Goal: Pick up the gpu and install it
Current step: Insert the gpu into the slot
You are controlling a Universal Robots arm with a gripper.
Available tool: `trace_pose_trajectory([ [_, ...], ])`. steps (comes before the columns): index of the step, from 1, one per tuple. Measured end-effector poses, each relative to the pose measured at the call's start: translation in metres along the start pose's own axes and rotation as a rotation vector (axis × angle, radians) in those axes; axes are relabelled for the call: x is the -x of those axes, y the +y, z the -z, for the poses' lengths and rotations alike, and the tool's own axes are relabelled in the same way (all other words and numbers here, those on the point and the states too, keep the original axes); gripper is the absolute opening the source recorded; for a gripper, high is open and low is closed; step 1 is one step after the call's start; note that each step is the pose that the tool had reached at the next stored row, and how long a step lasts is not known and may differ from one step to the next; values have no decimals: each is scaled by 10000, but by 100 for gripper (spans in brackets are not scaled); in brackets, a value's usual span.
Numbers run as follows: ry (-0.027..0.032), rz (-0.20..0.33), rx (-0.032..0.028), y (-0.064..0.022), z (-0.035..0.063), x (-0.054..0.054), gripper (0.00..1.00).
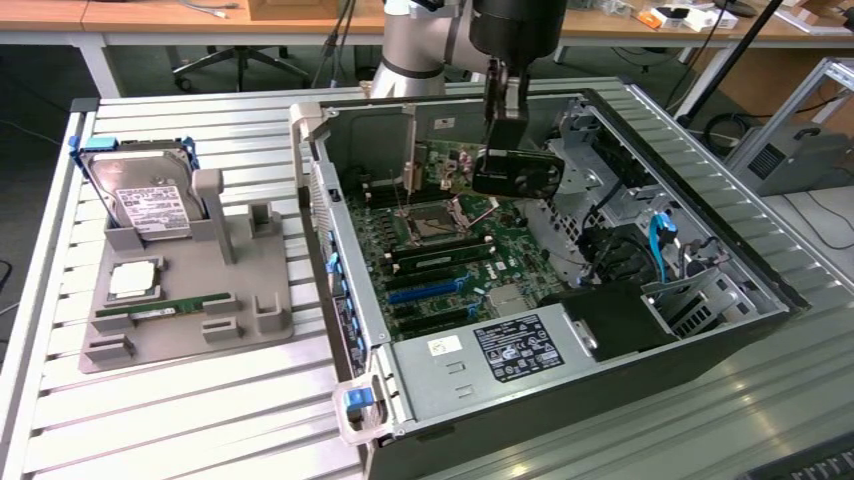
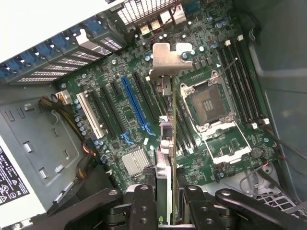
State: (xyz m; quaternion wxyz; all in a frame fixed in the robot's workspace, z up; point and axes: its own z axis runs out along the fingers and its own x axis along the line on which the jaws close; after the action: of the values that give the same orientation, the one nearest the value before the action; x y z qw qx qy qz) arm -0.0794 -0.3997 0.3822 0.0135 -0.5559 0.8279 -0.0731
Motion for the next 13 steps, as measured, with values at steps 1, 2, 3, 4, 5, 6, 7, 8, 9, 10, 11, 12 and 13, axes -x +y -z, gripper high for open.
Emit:
trace_pose_trajectory([
  [1, 0, 37, -4, 0, 0, 0, 27],
  [2, -2, 86, -9, 0, 0, 0, 27],
  [3, -5, 130, -13, 0, -1, 0, 27],
  [4, -7, 163, -16, 0, -1, 1, 27],
  [5, -8, 195, -19, 0, -1, 0, 27],
  [6, -9, 232, -23, 0, -1, 0, 27],
  [7, -11, 259, -25, 0, -1, 0, 27],
  [8, -13, 334, -33, 0, -1, 0, 27],
  [9, -14, 375, -38, 0, -1, 0, 27],
  [10, -14, 405, -41, 0, -1, 0, 27],
  [11, -15, 447, -45, 0, -1, 0, 27],
  [12, -16, 504, -51, 0, -2, 0, 27],
  [13, -19, 544, -55, 0, -2, 0, 27],
])
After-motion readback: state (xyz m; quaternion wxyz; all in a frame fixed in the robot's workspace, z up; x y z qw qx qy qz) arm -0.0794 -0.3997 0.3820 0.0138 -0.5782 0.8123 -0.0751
